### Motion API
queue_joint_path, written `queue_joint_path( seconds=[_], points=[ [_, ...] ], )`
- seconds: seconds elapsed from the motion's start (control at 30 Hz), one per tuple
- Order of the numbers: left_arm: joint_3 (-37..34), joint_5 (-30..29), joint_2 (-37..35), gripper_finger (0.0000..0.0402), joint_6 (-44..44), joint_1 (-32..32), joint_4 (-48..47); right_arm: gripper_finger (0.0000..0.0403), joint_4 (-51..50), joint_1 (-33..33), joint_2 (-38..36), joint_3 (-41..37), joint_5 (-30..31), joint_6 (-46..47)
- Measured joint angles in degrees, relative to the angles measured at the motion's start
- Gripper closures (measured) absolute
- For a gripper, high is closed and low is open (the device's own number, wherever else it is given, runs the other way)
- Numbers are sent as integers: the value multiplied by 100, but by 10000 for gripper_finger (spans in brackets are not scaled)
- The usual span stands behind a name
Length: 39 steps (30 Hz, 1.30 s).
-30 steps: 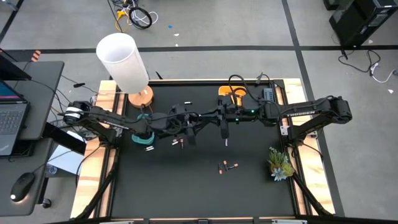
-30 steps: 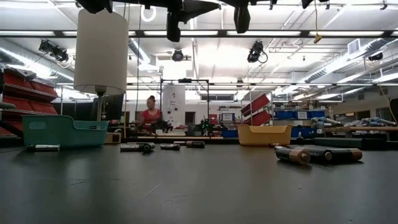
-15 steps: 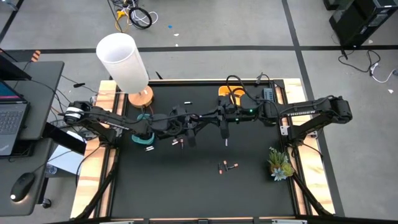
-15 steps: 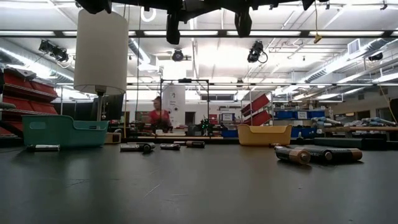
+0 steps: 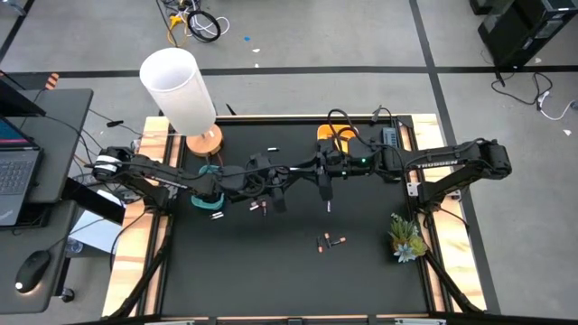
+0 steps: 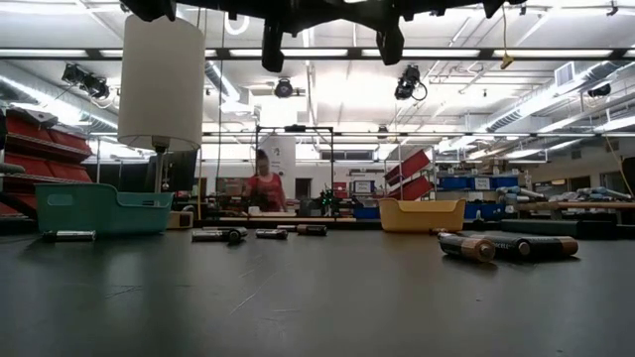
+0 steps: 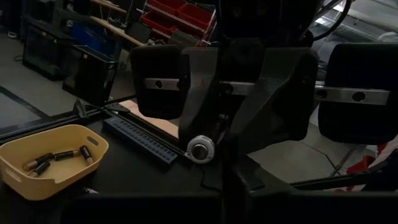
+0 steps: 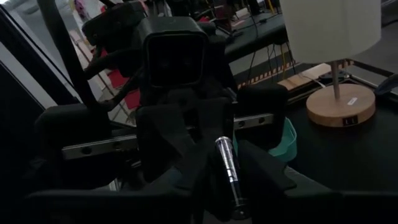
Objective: Sort batteries
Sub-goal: Put the silver battery into the green bin
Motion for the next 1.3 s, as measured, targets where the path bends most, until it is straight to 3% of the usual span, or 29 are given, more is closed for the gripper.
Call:
queue_joint_path(
  seconds=[0.33,0.47,0.87,1.3],
  points=[
    [2,92,-7,396,337,7,-64,359,-121,0,-6,2,-202,-11],
    [2,208,-7,391,549,7,-64,356,-146,4,-4,0,-265,-5],
    [4,309,-7,288,760,7,-108,358,-160,6,-9,-2,-274,2],
    [23,349,-17,310,736,7,-252,366,-260,11,-114,-11,-322,-169]
  ],
)
